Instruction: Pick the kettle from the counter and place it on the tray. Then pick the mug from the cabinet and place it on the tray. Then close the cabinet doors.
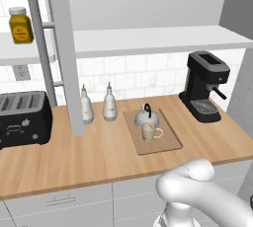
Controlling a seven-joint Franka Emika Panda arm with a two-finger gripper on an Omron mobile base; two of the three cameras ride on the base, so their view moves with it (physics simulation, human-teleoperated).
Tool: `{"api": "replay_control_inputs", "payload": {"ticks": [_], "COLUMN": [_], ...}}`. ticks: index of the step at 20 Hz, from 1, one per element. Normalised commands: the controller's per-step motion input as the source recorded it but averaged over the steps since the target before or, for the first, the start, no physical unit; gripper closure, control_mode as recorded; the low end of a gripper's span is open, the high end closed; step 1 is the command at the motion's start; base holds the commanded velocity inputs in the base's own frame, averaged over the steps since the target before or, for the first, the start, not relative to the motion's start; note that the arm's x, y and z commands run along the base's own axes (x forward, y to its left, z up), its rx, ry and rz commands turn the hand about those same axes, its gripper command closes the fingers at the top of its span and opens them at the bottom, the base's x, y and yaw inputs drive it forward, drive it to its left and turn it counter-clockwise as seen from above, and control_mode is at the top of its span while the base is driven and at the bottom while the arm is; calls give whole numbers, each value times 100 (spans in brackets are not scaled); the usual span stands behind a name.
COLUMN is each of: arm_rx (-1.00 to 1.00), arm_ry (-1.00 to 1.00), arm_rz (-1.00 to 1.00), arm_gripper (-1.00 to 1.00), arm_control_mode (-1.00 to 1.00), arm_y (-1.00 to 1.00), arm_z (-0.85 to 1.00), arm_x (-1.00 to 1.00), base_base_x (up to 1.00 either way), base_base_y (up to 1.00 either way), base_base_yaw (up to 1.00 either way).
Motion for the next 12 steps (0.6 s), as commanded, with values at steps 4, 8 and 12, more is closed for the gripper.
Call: {"api": "replay_control_inputs", "payload": {"ticks": [4,8,12], "arm_rx": [9,7,6], "arm_ry": [6,10,10], "arm_rz": [0,0,0], "arm_gripper": [-100,-100,-100], "arm_control_mode": [-100,-100,-100], "arm_y": [-13,0,0], "arm_z": [0,0,0], "arm_x": [50,73,71], "base_base_x": [0,0,0], "base_base_y": [0,0,0], "base_base_yaw": [0,0,0]}}
